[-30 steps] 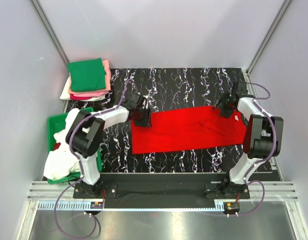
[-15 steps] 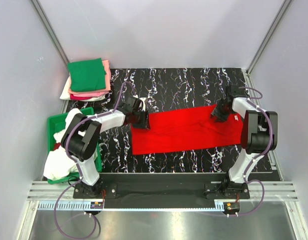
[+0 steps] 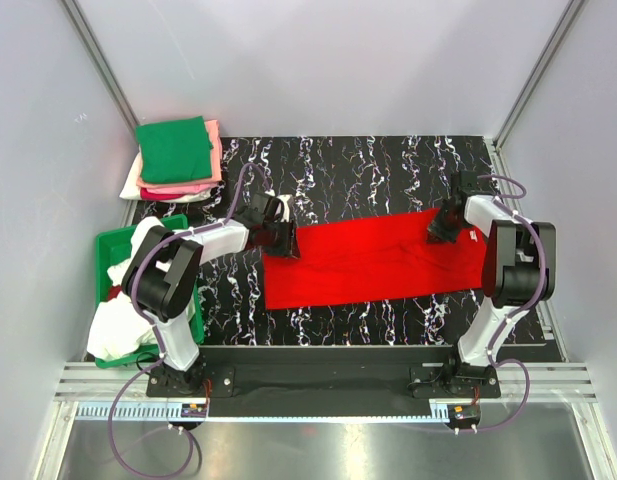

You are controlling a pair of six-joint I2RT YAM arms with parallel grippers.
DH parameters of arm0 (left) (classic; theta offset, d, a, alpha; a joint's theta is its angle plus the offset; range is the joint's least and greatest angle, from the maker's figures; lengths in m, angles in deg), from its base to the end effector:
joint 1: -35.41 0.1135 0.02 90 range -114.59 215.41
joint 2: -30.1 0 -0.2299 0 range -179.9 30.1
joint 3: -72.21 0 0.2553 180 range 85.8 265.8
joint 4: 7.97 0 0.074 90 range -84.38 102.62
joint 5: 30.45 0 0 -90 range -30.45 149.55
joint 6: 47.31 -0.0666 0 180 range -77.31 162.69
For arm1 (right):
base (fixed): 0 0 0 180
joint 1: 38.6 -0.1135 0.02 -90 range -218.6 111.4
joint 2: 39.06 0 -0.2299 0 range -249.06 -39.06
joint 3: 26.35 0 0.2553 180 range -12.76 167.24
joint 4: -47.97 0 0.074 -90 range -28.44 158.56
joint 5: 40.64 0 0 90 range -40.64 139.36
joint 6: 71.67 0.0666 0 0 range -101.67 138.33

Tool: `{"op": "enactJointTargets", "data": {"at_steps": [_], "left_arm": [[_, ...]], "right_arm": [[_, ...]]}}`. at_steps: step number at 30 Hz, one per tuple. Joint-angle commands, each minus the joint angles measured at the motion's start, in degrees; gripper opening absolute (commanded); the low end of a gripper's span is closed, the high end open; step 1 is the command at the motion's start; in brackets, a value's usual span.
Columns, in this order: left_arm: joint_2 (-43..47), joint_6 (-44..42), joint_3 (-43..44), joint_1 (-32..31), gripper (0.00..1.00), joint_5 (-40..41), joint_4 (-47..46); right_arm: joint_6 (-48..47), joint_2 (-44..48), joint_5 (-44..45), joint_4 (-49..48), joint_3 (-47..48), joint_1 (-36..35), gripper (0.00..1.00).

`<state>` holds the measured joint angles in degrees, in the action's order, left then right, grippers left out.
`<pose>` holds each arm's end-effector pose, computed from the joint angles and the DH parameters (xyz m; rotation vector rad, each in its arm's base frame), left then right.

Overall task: Fold and stack the t-shirts
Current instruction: Fold the tshirt

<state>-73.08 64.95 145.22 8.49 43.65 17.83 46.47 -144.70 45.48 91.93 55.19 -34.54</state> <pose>0.3220 -0.1840 0.0946 0.2197 2.6285 -0.6702 0.3669 -0.0215 0.1004 0.7518 2.6702 0.2041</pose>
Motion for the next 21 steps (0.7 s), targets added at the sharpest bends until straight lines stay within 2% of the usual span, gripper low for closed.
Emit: {"op": "enactJointTargets", "data": {"at_steps": [1,11,18,21], "left_arm": [[-0.8,-0.8,-0.1,0.3,0.38,-1.2,-1.8],[-1.0,-0.7,-0.1,0.5,0.36,-1.4,-2.1],[-1.0,-0.7,-0.1,0.5,0.36,-1.6,-2.0],[-1.1,-0.6,-0.1,0.7,0.35,-1.6,-2.2]], "right_arm": [[-0.4,4.2,1.7,1.8,-0.1,-0.5,0.00],[1.2,14.3,1.7,4.3,-7.2,-2.1,0.00],[2.4,21.8,-2.7,4.1,-17.9,-2.6,0.00],[3.2,25.6,-6.9,4.3,-21.9,-3.4,0.12]]}}
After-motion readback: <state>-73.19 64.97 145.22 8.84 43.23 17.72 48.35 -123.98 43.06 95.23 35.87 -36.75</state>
